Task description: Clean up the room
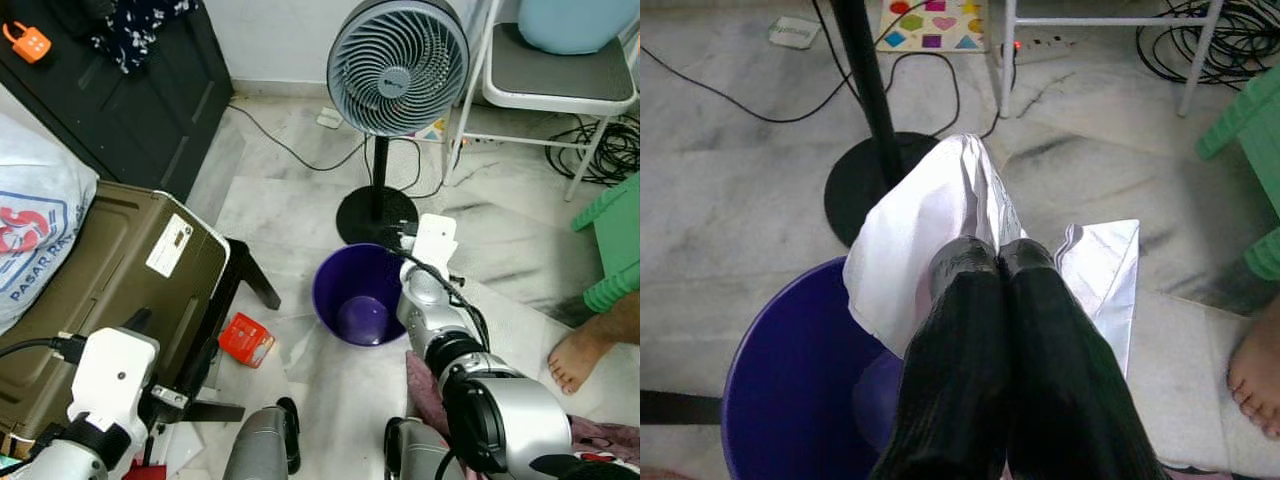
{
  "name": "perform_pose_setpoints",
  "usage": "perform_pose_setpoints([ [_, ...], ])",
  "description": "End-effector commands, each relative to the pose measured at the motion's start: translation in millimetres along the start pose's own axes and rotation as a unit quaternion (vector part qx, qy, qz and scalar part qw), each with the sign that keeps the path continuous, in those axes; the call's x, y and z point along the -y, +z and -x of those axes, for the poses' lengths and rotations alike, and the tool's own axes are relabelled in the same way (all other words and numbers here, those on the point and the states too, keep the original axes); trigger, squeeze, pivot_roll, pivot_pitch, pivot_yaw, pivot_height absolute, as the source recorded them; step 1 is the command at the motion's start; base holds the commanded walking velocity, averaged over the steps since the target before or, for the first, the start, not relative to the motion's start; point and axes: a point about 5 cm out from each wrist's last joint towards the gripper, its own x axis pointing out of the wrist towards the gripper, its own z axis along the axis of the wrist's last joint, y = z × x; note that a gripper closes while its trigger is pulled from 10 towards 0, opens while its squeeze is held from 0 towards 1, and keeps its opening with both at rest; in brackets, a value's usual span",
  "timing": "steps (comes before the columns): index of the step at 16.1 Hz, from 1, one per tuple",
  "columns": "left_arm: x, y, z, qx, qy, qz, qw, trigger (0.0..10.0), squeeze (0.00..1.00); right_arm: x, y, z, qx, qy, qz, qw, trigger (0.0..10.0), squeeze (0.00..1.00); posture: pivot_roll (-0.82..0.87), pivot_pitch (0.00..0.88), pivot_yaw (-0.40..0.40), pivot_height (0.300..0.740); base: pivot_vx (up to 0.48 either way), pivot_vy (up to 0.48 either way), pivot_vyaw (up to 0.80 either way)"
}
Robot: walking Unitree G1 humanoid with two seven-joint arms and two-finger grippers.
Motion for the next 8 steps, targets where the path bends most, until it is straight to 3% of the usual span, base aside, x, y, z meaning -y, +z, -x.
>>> perform_pose_setpoints([
  [1,-1.9,1.6,2.5,-0.006,-0.001,-0.008,1.0,10.0,0.0,-8.0,-1.3,2.8,-0.005,0.012,-0.013,1.0,10.0,0.71,0.24,0.247,0.139,0.74,0.0,0.0,0.0],
  [2,-2.2,1.8,2.5,-0.006,0.0,-0.008,1.0,10.0,0.0,-8.5,-1.3,2.9,-0.005,0.013,-0.012,1.0,10.0,0.77,0.24,0.248,0.14,0.74,0.0,0.0,0.0],
  [8,-3.7,2.3,3.8,-0.011,0.004,-0.008,1.0,10.0,0.0,-14.0,-2.9,5.8,-0.004,0.02,-0.02,1.0,10.0,0.79,0.25,0.253,0.144,0.74,0.0,0.0,0.0],
])
